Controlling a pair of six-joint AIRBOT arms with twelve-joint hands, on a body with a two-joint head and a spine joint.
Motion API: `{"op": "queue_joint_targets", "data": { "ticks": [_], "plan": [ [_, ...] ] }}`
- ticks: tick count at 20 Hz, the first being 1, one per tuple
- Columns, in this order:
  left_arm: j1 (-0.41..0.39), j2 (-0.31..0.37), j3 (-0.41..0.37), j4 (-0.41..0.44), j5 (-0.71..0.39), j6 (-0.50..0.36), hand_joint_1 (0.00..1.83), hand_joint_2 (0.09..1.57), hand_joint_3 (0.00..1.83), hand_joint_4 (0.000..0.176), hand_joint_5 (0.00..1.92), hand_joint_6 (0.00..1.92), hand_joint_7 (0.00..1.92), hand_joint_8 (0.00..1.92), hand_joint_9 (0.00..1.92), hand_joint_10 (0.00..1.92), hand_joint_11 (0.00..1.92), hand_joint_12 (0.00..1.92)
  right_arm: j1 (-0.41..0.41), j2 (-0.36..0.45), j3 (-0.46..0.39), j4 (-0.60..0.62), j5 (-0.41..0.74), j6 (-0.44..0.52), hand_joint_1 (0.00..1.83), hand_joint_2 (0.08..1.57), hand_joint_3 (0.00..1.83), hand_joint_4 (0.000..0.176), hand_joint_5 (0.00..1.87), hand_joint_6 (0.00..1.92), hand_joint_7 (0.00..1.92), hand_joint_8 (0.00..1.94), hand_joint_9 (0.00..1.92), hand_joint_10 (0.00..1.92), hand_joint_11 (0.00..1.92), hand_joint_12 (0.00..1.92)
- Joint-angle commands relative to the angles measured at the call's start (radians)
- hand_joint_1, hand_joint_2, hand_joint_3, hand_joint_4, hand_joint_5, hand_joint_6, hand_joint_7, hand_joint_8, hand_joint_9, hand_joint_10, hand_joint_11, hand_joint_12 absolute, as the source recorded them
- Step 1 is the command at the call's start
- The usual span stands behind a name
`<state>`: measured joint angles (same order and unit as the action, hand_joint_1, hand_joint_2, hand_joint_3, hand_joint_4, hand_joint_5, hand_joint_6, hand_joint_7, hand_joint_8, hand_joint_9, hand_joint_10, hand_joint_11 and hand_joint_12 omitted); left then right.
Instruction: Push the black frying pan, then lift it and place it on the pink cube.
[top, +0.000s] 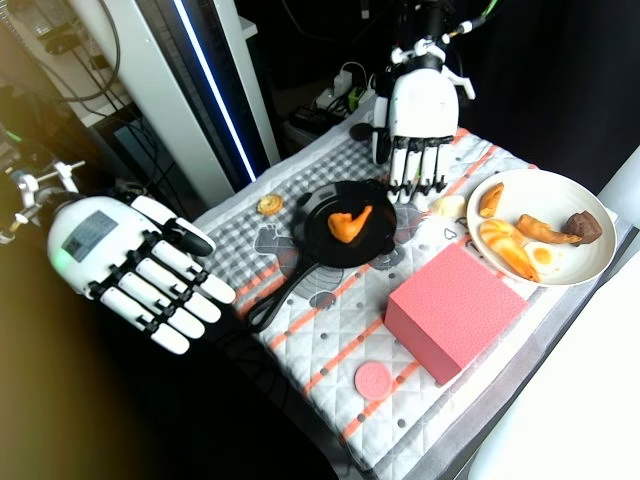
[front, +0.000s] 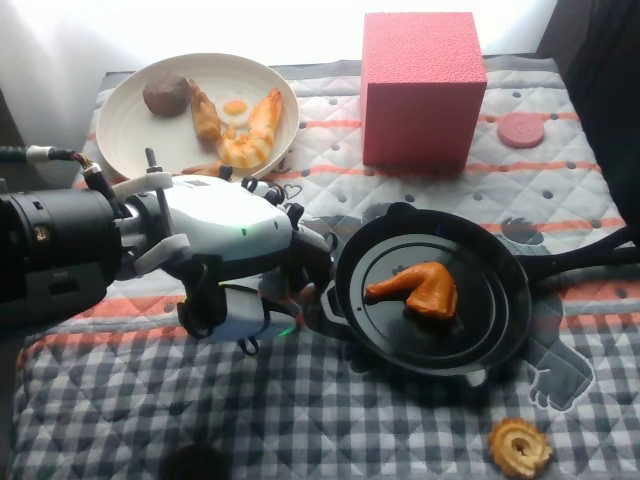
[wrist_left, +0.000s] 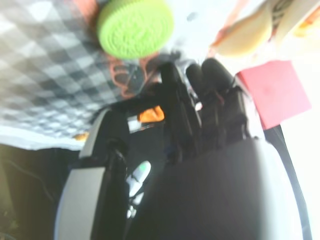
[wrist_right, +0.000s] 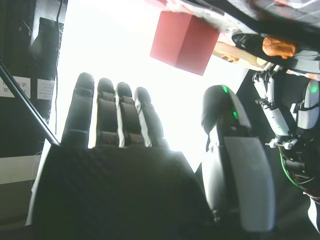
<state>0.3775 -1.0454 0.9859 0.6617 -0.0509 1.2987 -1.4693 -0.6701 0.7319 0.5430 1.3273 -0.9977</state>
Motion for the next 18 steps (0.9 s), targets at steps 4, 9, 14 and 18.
{"op": "queue_joint_targets", "data": {
  "ticks": [4, 9, 14, 18],
  "plan": [
    [-0.007, -0.028, 0.003, -0.011, -0.104, -0.013, 0.64, 1.34, 0.00, 0.032, 0.18, 0.00, 0.18, 0.00, 0.11, 0.00, 0.00, 0.82, 0.003, -0.002, 0.006, 0.008, 0.127, 0.006, 0.39, 1.32, 0.00, 0.000, 0.00, 0.00, 0.00, 0.00, 0.00, 0.00, 0.01, 0.00],
    [-0.017, -0.052, 0.018, -0.011, -0.111, -0.014, 0.62, 1.34, 0.01, 0.036, 0.11, 0.01, 0.10, 0.01, 0.05, 0.02, 0.00, 0.11, 0.003, -0.005, 0.007, 0.009, 0.130, 0.006, 0.39, 1.33, 0.00, 0.000, 0.00, 0.00, 0.00, 0.00, 0.00, 0.00, 0.01, 0.01],
    [-0.033, -0.096, 0.051, -0.013, -0.108, -0.015, 0.56, 1.39, 0.00, 0.041, 0.09, 0.00, 0.05, 0.01, 0.00, 0.01, 0.00, 0.17, 0.002, -0.005, 0.007, 0.009, 0.130, 0.008, 0.39, 1.32, 0.00, 0.000, 0.00, 0.00, 0.00, 0.00, 0.00, 0.00, 0.02, 0.02],
    [-0.040, -0.137, 0.081, -0.035, -0.116, -0.015, 0.66, 1.34, 0.00, 0.014, 0.16, 0.01, 0.10, 0.01, 0.05, 0.01, 0.00, 0.29, 0.000, -0.006, 0.007, 0.013, 0.131, 0.008, 0.38, 1.32, 0.00, 0.000, 0.00, 0.00, 0.00, 0.00, 0.00, 0.00, 0.00, 0.00]
  ]
}}
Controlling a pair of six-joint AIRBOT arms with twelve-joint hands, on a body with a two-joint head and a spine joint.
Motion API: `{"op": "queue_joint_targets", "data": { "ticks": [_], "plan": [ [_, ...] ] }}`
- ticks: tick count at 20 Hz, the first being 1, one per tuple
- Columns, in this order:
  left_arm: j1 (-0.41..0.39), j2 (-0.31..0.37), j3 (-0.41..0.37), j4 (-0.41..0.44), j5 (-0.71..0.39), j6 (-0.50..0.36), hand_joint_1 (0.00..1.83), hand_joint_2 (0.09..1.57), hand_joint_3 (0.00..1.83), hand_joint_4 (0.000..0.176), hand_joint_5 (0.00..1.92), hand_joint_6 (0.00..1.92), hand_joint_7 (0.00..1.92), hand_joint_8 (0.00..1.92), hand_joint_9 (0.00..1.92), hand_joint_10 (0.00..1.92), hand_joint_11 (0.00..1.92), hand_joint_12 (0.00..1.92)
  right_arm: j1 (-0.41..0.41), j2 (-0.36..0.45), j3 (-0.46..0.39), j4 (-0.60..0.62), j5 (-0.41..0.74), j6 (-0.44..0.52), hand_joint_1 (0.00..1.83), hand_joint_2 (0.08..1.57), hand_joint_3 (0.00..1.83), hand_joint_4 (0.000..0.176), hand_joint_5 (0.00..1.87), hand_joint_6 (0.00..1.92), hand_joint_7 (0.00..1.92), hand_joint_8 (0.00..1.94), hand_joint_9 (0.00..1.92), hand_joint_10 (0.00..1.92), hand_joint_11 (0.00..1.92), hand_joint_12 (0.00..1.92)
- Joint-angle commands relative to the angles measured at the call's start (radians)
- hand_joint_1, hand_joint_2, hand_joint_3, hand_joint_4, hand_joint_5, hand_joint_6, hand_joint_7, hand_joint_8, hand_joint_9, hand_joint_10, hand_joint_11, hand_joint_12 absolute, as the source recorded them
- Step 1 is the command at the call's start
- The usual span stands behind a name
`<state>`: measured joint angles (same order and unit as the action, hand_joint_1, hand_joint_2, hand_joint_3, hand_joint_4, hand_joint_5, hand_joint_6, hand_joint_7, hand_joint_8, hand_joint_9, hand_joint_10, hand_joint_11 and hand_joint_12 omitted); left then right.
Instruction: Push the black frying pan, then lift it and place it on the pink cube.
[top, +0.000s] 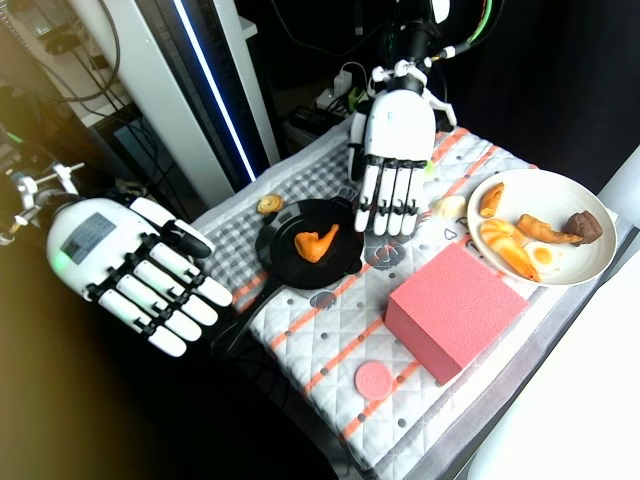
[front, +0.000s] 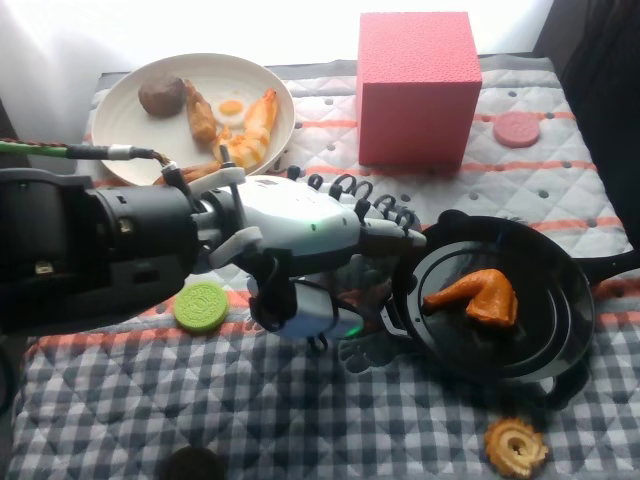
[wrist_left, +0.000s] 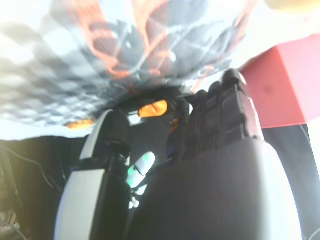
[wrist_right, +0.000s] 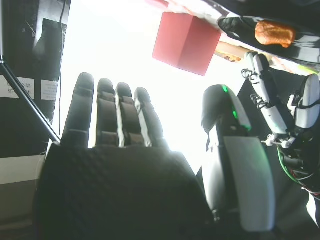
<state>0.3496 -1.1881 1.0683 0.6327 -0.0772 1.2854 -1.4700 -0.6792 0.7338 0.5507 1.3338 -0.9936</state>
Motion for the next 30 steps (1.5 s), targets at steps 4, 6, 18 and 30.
{"op": "queue_joint_targets", "data": {
  "ticks": [4, 6, 18, 30],
  "plan": [
    [-0.012, 0.011, 0.007, -0.008, -0.084, -0.002, 0.67, 1.35, 0.00, 0.014, 0.18, 0.00, 0.13, 0.00, 0.07, 0.01, 0.00, 0.36, -0.007, 0.003, 0.005, 0.009, 0.134, 0.014, 0.40, 1.31, 0.00, 0.000, 0.00, 0.00, 0.00, 0.00, 0.00, 0.00, 0.02, 0.01],
    [-0.014, 0.056, -0.014, -0.011, -0.081, -0.004, 0.66, 1.35, 0.00, 0.018, 0.16, 0.00, 0.12, 0.00, 0.09, 0.01, 0.00, 0.42, -0.011, -0.001, 0.004, 0.013, 0.140, 0.019, 0.38, 1.32, 0.00, 0.000, 0.00, 0.00, 0.00, 0.00, 0.00, 0.00, 0.02, 0.01],
    [0.074, 0.172, -0.135, -0.008, -0.166, -0.042, 0.72, 1.40, 0.00, 0.144, 0.47, 1.72, 0.44, 0.83, 0.25, 1.29, 0.03, 1.77, -0.033, -0.010, 0.003, 0.042, 0.170, 0.048, 0.38, 1.32, 0.00, 0.000, 0.00, 0.00, 0.00, 0.00, 0.01, 0.00, 0.00, 0.14],
    [0.088, 0.109, -0.119, 0.007, -0.172, -0.045, 0.72, 1.30, 0.00, 0.000, 0.52, 0.19, 0.58, 0.05, 0.39, 0.46, 0.00, 1.47, -0.036, -0.014, 0.003, 0.051, 0.169, 0.052, 0.36, 1.31, 0.00, 0.000, 0.00, 0.00, 0.00, 0.00, 0.00, 0.00, 0.01, 0.01]
  ]
}}
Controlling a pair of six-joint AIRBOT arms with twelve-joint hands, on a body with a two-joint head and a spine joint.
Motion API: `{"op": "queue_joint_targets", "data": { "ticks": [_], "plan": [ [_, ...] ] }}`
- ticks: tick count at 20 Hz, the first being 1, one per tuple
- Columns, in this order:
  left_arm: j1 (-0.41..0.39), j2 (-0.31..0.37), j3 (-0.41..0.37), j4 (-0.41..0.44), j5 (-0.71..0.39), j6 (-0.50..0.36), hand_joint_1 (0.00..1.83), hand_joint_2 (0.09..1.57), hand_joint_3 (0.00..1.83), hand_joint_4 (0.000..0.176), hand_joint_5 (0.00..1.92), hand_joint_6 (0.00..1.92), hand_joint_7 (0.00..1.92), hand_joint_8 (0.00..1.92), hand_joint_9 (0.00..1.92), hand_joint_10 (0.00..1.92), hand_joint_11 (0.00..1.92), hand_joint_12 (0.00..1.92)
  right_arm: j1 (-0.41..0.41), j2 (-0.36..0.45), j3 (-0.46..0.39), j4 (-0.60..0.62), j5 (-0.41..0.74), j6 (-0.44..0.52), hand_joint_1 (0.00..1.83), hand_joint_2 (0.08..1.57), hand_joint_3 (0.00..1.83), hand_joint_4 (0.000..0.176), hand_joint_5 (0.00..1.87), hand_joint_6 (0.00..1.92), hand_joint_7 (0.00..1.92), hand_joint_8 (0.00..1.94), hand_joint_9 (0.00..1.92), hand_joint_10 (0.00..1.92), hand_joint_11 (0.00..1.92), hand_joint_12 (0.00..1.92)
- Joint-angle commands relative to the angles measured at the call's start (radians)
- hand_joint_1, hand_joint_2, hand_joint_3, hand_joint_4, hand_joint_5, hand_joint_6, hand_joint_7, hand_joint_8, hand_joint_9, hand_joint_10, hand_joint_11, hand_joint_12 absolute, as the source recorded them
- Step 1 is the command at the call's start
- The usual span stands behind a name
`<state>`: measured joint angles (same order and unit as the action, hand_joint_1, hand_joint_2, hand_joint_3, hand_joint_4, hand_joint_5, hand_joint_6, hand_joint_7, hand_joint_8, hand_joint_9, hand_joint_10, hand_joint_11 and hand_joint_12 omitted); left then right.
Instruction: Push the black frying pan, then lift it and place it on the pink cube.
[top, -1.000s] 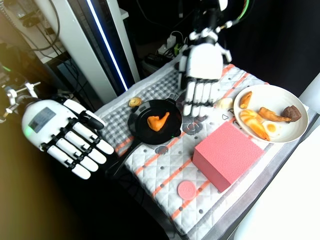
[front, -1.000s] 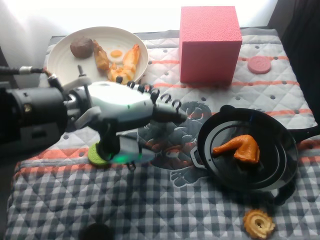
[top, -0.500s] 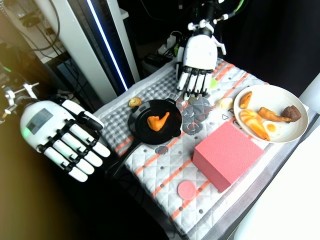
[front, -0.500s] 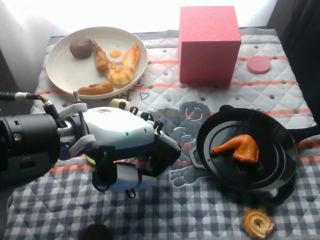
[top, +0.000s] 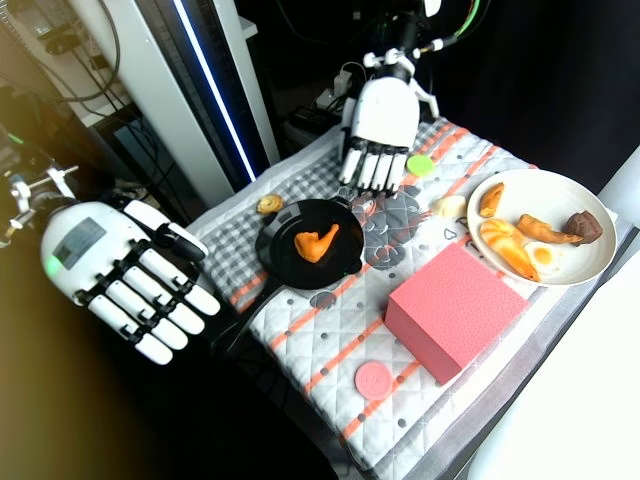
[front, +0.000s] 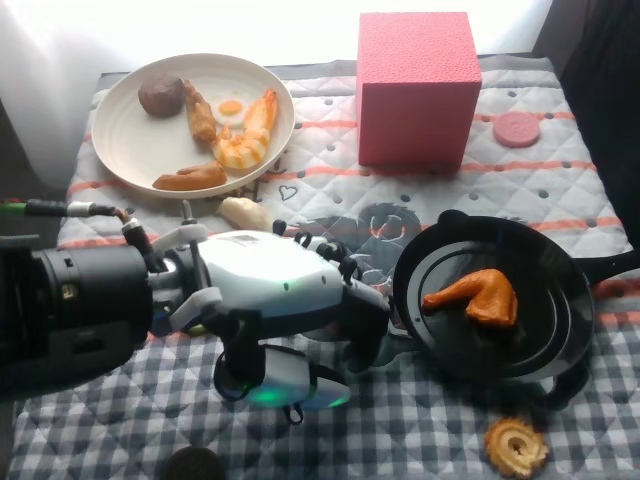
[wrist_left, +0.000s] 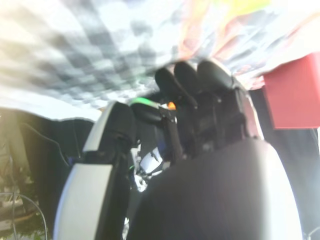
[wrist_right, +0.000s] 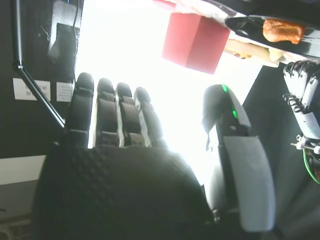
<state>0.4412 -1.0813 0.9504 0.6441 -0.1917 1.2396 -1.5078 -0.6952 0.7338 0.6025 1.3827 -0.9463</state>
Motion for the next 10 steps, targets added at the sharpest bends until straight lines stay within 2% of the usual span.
{"op": "queue_joint_targets", "data": {
  "ticks": [1, 2, 3, 4, 5, 6, 7, 8, 9, 10],
  "plan": [
    [-0.012, -0.009, 0.008, -0.005, -0.055, 0.000, 0.72, 1.30, 0.00, 0.000, 0.52, 0.19, 0.58, 0.05, 0.39, 0.46, 0.00, 1.47, 0.002, 0.001, 0.003, 0.000, 0.121, 0.004, 0.36, 1.31, 0.00, 0.000, 0.00, 0.00, 0.00, 0.00, 0.00, 0.00, 0.01, 0.01],
    [-0.018, -0.018, 0.016, -0.005, -0.050, 0.000, 0.64, 1.35, 0.00, 0.000, 0.47, 0.04, 0.49, 0.00, 0.37, 0.22, 0.00, 1.27, 0.001, 0.000, 0.003, 0.001, 0.121, 0.004, 0.38, 1.31, 0.00, 0.000, 0.00, 0.00, 0.00, 0.00, 0.00, 0.00, 0.01, 0.01],
    [-0.021, -0.025, 0.023, -0.005, -0.045, 0.000, 0.64, 1.35, 0.00, 0.000, 0.47, 0.04, 0.49, 0.00, 0.37, 0.22, 0.00, 1.27, 0.001, 0.000, 0.003, 0.001, 0.121, 0.004, 0.38, 1.31, 0.00, 0.000, 0.00, 0.00, 0.00, 0.00, 0.00, 0.00, 0.01, 0.01],
    [-0.023, -0.033, 0.030, -0.005, -0.041, 0.000, 0.67, 1.34, 0.00, 0.000, 0.46, 0.02, 0.47, 0.00, 0.38, 0.14, 0.00, 1.18, 0.001, 0.000, 0.003, 0.002, 0.121, 0.004, 0.38, 1.31, 0.00, 0.000, 0.00, 0.00, 0.00, 0.00, 0.00, 0.00, 0.01, 0.01],
    [-0.026, -0.041, 0.040, -0.005, -0.036, -0.001, 0.66, 1.34, 0.00, 0.008, 0.42, 0.00, 0.43, 0.00, 0.36, 0.11, 0.00, 1.12, 0.000, 0.000, 0.003, 0.002, 0.121, 0.004, 0.38, 1.31, 0.00, 0.000, 0.00, 0.00, 0.00, 0.00, 0.00, 0.00, 0.01, 0.01],
    [-0.029, -0.049, 0.051, -0.006, -0.031, -0.003, 0.65, 1.34, 0.00, 0.004, 0.41, 0.00, 0.43, 0.00, 0.37, 0.10, 0.00, 1.16, 0.000, 0.000, 0.004, 0.002, 0.121, 0.004, 0.38, 1.31, 0.00, 0.000, 0.00, 0.00, 0.00, 0.00, 0.00, 0.00, 0.01, 0.01],
    [-0.030, -0.054, 0.056, -0.006, -0.028, -0.004, 0.62, 1.35, 0.00, 0.008, 0.39, 0.01, 0.40, 0.01, 0.37, 0.09, 0.00, 1.27, -0.001, 0.000, 0.004, 0.003, 0.121, 0.004, 0.38, 1.32, 0.00, 0.000, 0.00, 0.00, 0.00, 0.00, 0.00, 0.00, 0.01, 0.02],
    [-0.033, -0.064, 0.063, -0.006, -0.024, -0.004, 0.63, 1.35, 0.00, 0.000, 0.39, 0.01, 0.41, 0.01, 0.39, 0.09, 0.00, 1.37, -0.001, 0.000, 0.004, 0.003, 0.121, 0.004, 0.38, 1.32, 0.00, 0.000, 0.00, 0.00, 0.00, 0.00, 0.00, 0.00, 0.02, 0.02],
    [-0.036, -0.072, 0.068, -0.005, -0.020, -0.004, 0.61, 1.36, 0.01, 0.003, 0.39, 0.01, 0.40, 0.01, 0.40, 0.09, 0.00, 1.41, -0.002, 0.000, 0.004, 0.004, 0.121, 0.004, 0.38, 1.31, 0.00, 0.000, 0.00, 0.00, 0.00, 0.00, 0.00, 0.00, 0.03, 0.02],
    [-0.037, -0.078, 0.071, -0.005, -0.019, -0.004, 0.64, 1.35, 0.00, 0.011, 0.39, 0.01, 0.41, 0.01, 0.40, 0.09, 0.00, 1.36, -0.002, 0.000, 0.004, 0.004, 0.121, 0.004, 0.38, 1.31, 0.00, 0.000, 0.00, 0.00, 0.00, 0.00, 0.00, 0.00, 0.04, 0.03]
  ]
}}
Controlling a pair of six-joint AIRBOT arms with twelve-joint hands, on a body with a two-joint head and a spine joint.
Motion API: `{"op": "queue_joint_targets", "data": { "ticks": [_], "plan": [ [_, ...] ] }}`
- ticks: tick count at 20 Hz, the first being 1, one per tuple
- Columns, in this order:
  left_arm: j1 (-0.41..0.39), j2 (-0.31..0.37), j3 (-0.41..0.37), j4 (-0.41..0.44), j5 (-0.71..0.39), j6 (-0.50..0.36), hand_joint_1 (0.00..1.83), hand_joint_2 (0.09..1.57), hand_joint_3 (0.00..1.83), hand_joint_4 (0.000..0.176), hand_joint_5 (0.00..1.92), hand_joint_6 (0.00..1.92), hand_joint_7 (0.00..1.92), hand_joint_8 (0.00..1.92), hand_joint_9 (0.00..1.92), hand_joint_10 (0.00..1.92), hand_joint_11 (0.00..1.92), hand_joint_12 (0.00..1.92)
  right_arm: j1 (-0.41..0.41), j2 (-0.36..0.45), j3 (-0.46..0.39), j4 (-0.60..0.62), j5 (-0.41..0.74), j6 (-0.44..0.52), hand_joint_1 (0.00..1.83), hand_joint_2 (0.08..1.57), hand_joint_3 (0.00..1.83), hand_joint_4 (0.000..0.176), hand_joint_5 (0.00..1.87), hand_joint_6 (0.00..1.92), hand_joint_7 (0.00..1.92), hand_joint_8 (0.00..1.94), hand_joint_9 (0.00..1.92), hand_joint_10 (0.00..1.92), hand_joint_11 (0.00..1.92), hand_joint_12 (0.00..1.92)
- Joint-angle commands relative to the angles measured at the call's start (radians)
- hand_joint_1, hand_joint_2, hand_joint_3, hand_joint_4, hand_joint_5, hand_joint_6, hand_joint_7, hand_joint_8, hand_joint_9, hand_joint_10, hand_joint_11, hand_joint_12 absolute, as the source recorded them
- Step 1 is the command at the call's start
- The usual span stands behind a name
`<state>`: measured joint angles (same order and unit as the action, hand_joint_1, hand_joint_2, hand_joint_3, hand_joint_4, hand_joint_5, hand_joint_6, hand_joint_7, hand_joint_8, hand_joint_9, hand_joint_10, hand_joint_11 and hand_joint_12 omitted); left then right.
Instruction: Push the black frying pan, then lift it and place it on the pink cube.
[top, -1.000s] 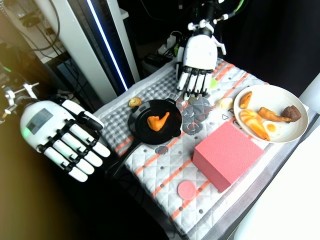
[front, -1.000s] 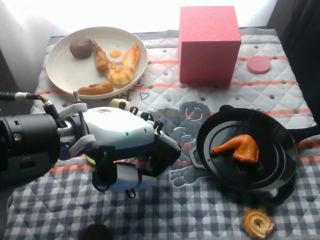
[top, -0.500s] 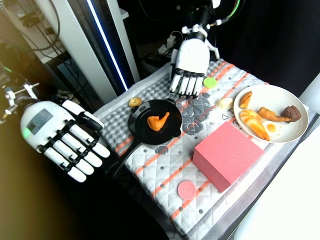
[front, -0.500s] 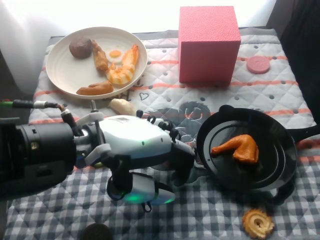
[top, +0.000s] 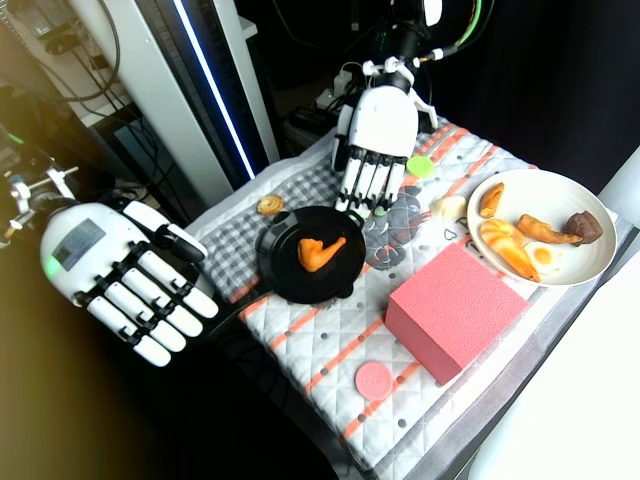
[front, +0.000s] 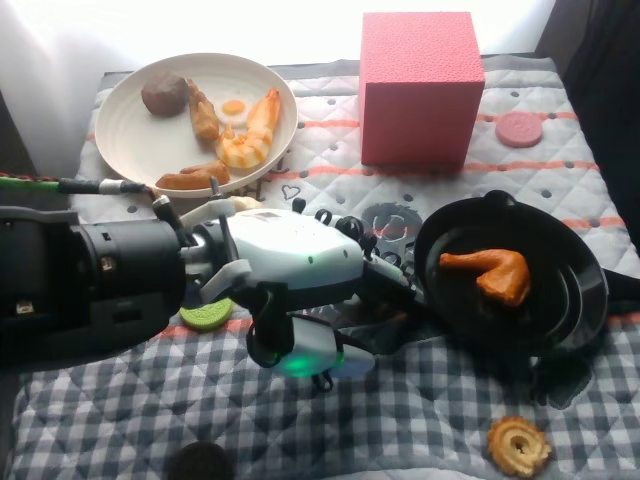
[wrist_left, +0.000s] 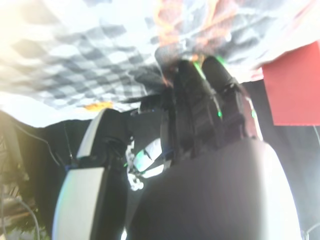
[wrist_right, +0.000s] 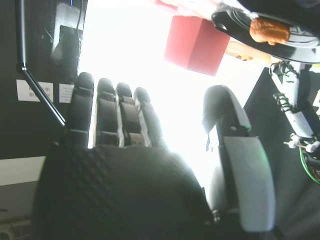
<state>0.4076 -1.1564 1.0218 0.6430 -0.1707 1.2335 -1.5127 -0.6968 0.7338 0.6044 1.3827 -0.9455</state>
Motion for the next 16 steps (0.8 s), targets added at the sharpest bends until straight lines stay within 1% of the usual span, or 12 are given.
{"op": "queue_joint_targets", "data": {
  "ticks": [1, 2, 4, 6, 7, 8, 9, 10, 11, 12, 13, 16],
  "plan": [
    [-0.005, -0.011, 0.004, -0.003, -0.040, 0.002, 0.60, 1.36, 0.00, 0.011, 0.39, 0.00, 0.39, 0.00, 0.36, 0.06, 0.00, 1.33, 0.003, 0.001, 0.004, 0.002, 0.121, 0.003, 0.40, 1.32, 0.00, 0.000, 0.00, 0.00, 0.00, 0.00, 0.01, 0.00, 0.01, 0.15],
    [-0.008, -0.017, 0.007, -0.003, -0.040, 0.002, 0.61, 1.35, 0.00, 0.018, 0.41, 0.01, 0.42, 0.01, 0.39, 0.07, 0.00, 1.42, 0.003, 0.001, 0.004, 0.002, 0.121, 0.003, 0.40, 1.32, 0.00, 0.000, 0.00, 0.00, 0.00, 0.00, 0.01, 0.00, 0.00, 0.18],
    [-0.012, -0.030, 0.011, 0.002, -0.041, 0.002, 0.60, 1.36, 0.00, 0.030, 0.43, 0.01, 0.42, 0.01, 0.38, 0.05, 0.00, 1.34, 0.003, 0.001, 0.004, 0.002, 0.121, 0.003, 0.40, 1.31, 0.00, 0.000, 0.00, 0.00, 0.00, 0.00, 0.00, 0.00, 0.00, 0.18],
    [-0.014, -0.044, 0.015, 0.006, -0.044, 0.002, 0.61, 1.35, 0.00, 0.038, 0.45, 0.02, 0.44, 0.01, 0.40, 0.05, 0.00, 1.36, 0.002, 0.000, 0.004, 0.002, 0.121, 0.003, 0.38, 1.31, 0.00, 0.000, 0.00, 0.00, 0.00, 0.00, 0.00, 0.00, 0.00, 0.22],
    [-0.015, -0.054, 0.019, 0.007, -0.046, 0.002, 0.66, 1.30, 0.00, 0.040, 0.52, 0.03, 0.51, 0.01, 0.48, 0.07, 0.01, 1.55, 0.002, 0.000, 0.004, 0.002, 0.121, 0.003, 0.37, 1.30, 0.00, 0.000, 0.00, 0.00, 0.00, 0.00, 0.01, 0.00, 0.00, 0.26],
    [-0.017, -0.064, 0.023, 0.007, -0.048, 0.002, 0.66, 1.30, 0.00, 0.040, 0.52, 0.03, 0.51, 0.01, 0.48, 0.07, 0.01, 1.55, 0.002, 0.000, 0.004, 0.002, 0.121, 0.003, 0.37, 1.30, 0.00, 0.000, 0.00, 0.00, 0.00, 0.00, 0.01, 0.00, 0.00, 0.26],
    [-0.019, -0.074, 0.027, 0.007, -0.051, 0.002, 0.79, 1.25, 0.00, 0.009, 0.62, 0.03, 0.64, 0.01, 0.57, 0.21, 0.05, 1.65, 0.002, 0.000, 0.004, 0.002, 0.121, 0.003, 0.39, 1.31, 0.00, 0.000, 0.00, 0.00, 0.00, 0.00, 0.01, 0.00, 0.00, 0.28],
    [-0.021, -0.081, 0.030, 0.007, -0.055, 0.002, 0.75, 1.27, 0.00, 0.028, 0.60, 0.02, 0.63, 0.00, 0.42, 0.57, 0.01, 1.74, 0.001, 0.000, 0.004, 0.002, 0.121, 0.003, 0.39, 1.31, 0.00, 0.000, 0.00, 0.00, 0.00, 0.00, 0.02, 0.00, 0.00, 0.37],
    [-0.024, -0.087, 0.033, 0.007, -0.057, 0.002, 0.75, 1.27, 0.00, 0.028, 0.60, 0.02, 0.63, 0.00, 0.42, 0.57, 0.01, 1.74, 0.001, 0.000, 0.004, 0.002, 0.121, 0.003, 0.39, 1.31, 0.00, 0.000, 0.00, 0.00, 0.00, 0.00, 0.02, 0.00, 0.00, 0.37],
    [-0.026, -0.093, 0.036, 0.007, -0.057, 0.002, 0.73, 1.29, 0.00, 0.013, 0.58, 0.01, 0.60, 0.00, 0.32, 0.77, 0.00, 1.75, 0.001, 0.000, 0.004, 0.002, 0.121, 0.003, 0.38, 1.31, 0.00, 0.000, 0.00, 0.00, 0.00, 0.00, 0.02, 0.00, 0.00, 0.36],
    [-0.029, -0.102, 0.041, 0.007, -0.059, 0.002, 0.67, 1.31, 0.01, 0.000, 0.56, 0.00, 0.56, 0.00, 0.23, 0.83, 0.00, 1.70, 0.001, 0.000, 0.004, 0.002, 0.121, 0.003, 0.37, 1.31, 0.00, 0.000, 0.00, 0.00, 0.00, 0.00, 0.01, 0.00, 0.00, 0.34],
    [-0.030, -0.119, 0.048, 0.007, -0.064, 0.002, 0.68, 1.32, 0.01, 0.000, 0.53, 0.00, 0.55, 0.00, 0.23, 0.79, 0.00, 1.63, 0.001, -0.001, 0.005, 0.002, 0.121, 0.003, 0.38, 1.31, 0.00, 0.000, 0.00, 0.00, 0.00, 0.00, 0.01, 0.00, 0.00, 0.35]
  ]
}}
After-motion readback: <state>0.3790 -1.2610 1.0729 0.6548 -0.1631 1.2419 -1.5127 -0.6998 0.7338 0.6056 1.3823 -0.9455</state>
